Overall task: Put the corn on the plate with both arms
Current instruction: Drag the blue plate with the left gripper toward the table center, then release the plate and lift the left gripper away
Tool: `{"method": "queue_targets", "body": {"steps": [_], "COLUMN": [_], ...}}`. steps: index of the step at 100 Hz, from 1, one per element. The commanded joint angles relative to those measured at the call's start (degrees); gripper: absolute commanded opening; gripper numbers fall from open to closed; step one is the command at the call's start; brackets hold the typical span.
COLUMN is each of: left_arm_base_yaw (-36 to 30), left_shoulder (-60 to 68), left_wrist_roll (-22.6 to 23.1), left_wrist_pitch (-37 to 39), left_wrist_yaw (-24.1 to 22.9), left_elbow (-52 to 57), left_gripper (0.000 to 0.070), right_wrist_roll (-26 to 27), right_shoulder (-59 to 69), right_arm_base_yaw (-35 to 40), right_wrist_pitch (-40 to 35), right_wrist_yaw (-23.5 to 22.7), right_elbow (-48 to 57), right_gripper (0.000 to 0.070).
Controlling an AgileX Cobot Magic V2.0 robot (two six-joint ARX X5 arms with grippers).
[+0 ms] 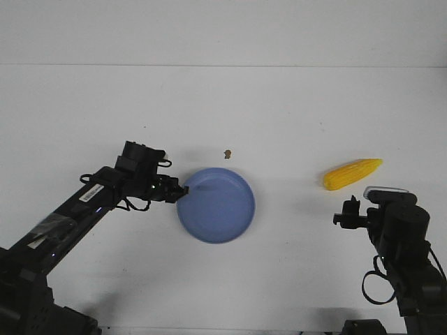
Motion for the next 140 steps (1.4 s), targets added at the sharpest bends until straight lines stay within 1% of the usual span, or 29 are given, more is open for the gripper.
{"method": "queue_targets", "body": {"steps": [1, 19, 36, 58, 61, 68, 73, 83, 86, 96, 101, 107, 113, 117, 121, 131, 136, 140], "left_arm_base_yaw": [-1.4, -3.8, -4.2, -4.2, -4.2, -4.2, -4.2, -4.2, -4.2, -4.2, -4.0, -3.5, -2.4, -1.7, -0.9, 1.3, 2.4, 3.3], "left_shoulder": [0.3, 0.6, 0.6, 0.6, 0.6, 0.7, 0.7, 0.6, 0.6, 0.6, 0.5, 0.0, -1.0, -1.9, -3.1, -7.0, -9.2, -11.0], "left_wrist_roll": [-0.5, -0.3, 0.0, -0.1, -0.1, -0.1, -0.1, -0.1, -0.1, -0.1, -0.1, 0.0, 0.5, 1.0, 1.7, 5.0, 6.5, 7.6], "left_wrist_pitch": [1.6, 2.1, 2.0, 2.0, 2.0, 1.9, 1.8, 1.9, 2.1, 3.3, 4.2, 5.3, 6.3, 6.8, 7.2, 7.8, 8.3, 8.9], "left_wrist_yaw": [0.8, -0.2, -4.8, -5.0, -5.0, -5.0, -5.0, -5.0, -5.0, -5.0, -5.0, -5.2, -5.7, -7.0, -9.3, -18.5, -22.9, -24.9], "left_elbow": [-0.5, -1.9, -1.9, -1.9, -1.9, -1.9, -1.9, -1.9, -1.9, -1.9, -1.8, -1.8, -1.8, -1.8, -1.8, -1.8, -1.8, -1.8], "left_gripper": [0.0007, 0.0008, 0.0011, 0.0023, 0.0049, 0.0142, 0.0183, 0.0202, 0.0245, 0.0440, 0.0509, 0.0535, 0.0535, 0.0536, 0.0536, 0.0543, 0.0543, 0.0543], "right_wrist_roll": [0.6, 0.6, 0.6, 0.6, 0.6, 0.6, 0.6, 0.6, 0.6, 0.6, 0.6, 0.6, 0.6, 0.6, 0.9, 3.3, 4.6, 5.7], "right_shoulder": [0.2, 0.2, 0.2, 0.2, 0.2, 0.2, 0.2, 0.2, 0.2, 0.2, 0.2, 0.2, 0.2, 0.2, 0.3, 0.5, 1.0, 1.4], "right_arm_base_yaw": [0.1, 0.1, 0.1, 0.1, 0.1, 0.1, 0.1, 0.1, 0.1, 0.1, 0.1, 0.1, 0.1, 0.1, 0.0, 0.0, 0.0, 0.0], "right_wrist_pitch": [0.6, 0.6, 0.6, 0.6, 0.6, 0.6, 0.6, 0.6, 0.6, 0.6, 0.7, 0.9, 1.1, 1.1, 1.2, 1.6, 1.9, 2.0], "right_wrist_yaw": [0.0, 0.0, 0.0, 0.0, 0.0, 0.0, 0.0, 0.0, 0.0, 0.0, 0.0, 0.0, 0.0, 0.0, 0.0, 0.7, 2.2, 4.0], "right_elbow": [0.9, 0.9, 0.9, 0.9, 0.9, 0.9, 0.9, 0.9, 0.9, 0.9, 0.9, 0.9, 0.9, 0.9, 0.9, 0.9, 0.9, 0.9], "right_gripper": [0.0476, 0.0476, 0.0476, 0.0476, 0.0476, 0.0476, 0.0476, 0.0475, 0.0476, 0.0476, 0.0476, 0.0476, 0.0476, 0.0476, 0.0476, 0.0476, 0.0476, 0.0476]}}
